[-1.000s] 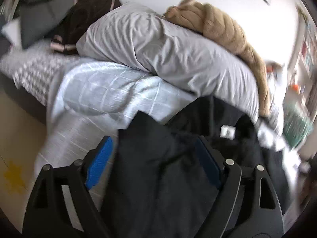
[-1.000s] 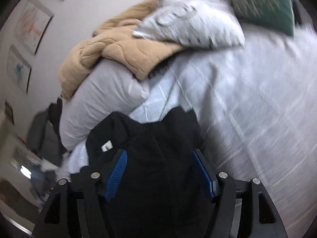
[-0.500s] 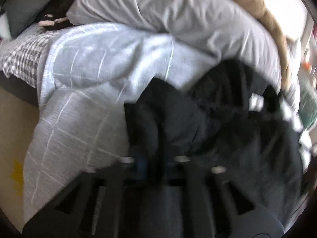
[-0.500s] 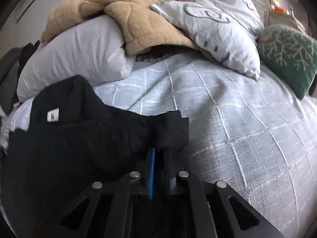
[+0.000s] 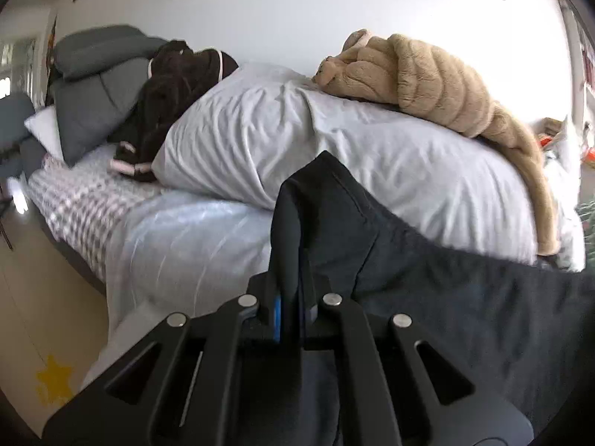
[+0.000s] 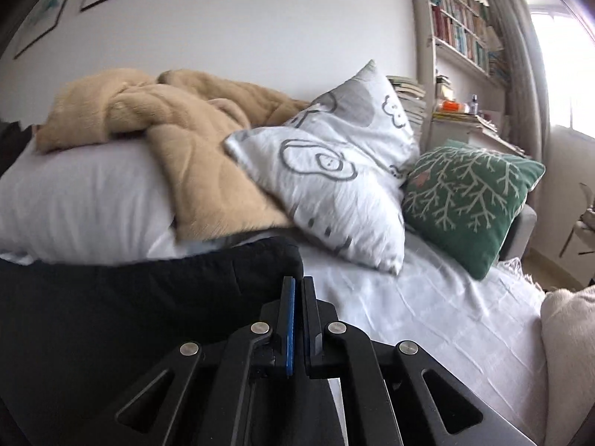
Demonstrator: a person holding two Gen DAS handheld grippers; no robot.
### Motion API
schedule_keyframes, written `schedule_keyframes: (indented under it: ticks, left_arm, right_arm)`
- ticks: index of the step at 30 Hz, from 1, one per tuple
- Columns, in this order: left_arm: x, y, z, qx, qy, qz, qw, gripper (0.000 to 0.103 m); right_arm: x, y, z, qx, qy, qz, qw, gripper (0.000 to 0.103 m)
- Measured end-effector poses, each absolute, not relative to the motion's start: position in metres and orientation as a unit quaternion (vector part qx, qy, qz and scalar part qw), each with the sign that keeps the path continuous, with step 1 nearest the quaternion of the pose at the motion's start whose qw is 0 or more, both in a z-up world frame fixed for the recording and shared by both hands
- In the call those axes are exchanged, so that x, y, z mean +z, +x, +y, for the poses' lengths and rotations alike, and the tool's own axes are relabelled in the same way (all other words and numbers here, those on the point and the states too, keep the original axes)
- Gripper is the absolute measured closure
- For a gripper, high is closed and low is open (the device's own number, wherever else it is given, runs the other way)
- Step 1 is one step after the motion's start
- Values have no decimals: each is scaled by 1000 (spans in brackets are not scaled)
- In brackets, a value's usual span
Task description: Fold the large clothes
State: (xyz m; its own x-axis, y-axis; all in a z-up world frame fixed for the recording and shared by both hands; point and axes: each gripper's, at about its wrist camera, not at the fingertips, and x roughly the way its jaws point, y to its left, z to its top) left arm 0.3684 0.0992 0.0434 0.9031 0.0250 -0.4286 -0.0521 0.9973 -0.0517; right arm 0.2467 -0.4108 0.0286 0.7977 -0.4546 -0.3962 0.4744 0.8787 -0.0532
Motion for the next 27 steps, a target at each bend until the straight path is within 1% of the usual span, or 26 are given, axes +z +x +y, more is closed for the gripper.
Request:
schedule_keyframes:
  ticks: [2,4,6,9,13,14,15,16,17,18,19,20,21,22,23,27]
  left_arm:
    - [30,395,90,44,-5,227,973,95]
    - [7,415,84,59,12,247,967,95]
    - [-38,442,85,76,22,299,951,94]
    - [-82,462,88,70,8,367,928,94]
    - [-81,462,79,88,46,361,927,94]
    - [-80,462,78,92,51,362,926,92]
    - [-79,461,78,100,58,363,925,86]
    - [-79,461,74,107,65,364,923,73]
    - [-74,457,69,120,83,372,917,64]
    - [-70,453,67,112,88,378,915,53]
    - [-65,447,67,93,84,381,916,47]
    - [-57,435,67,67,72,381,920,44]
    - [-48,422,67,45,58,381,922,35]
    - [-43,413,68,30,46,383,922,23]
    - [-34,396,69,10,26,386,922,20]
    - [-11,337,71,-20,-10,392,920,19]
  right_arm:
    - [22,270,-413,-255,15,215,943,100]
    - [1,302,-410,-263,-19,248,932,100]
    - [-39,336,-404,-258,-55,311,913,100]
    - [-89,370,-407,-241,-61,404,880,101]
    - [-93,377,-400,-257,-98,404,873,101]
    - [-94,378,-399,-260,-103,404,871,101]
    - [-93,377,-398,-264,-110,405,868,101]
    - [-91,376,-395,-268,-118,408,865,101]
    - [-90,374,-392,-275,-129,412,859,100]
    - [-84,368,-389,-278,-134,414,856,98]
    - [-74,358,-384,-271,-128,412,860,90]
    - [-65,350,-380,-263,-122,409,865,74]
    - [-53,336,-373,-242,-115,400,877,65]
    - [-43,324,-366,-228,-111,392,884,51]
    - [-31,305,-358,-211,-107,384,893,48]
    - [-5,254,-334,-178,-90,385,901,46]
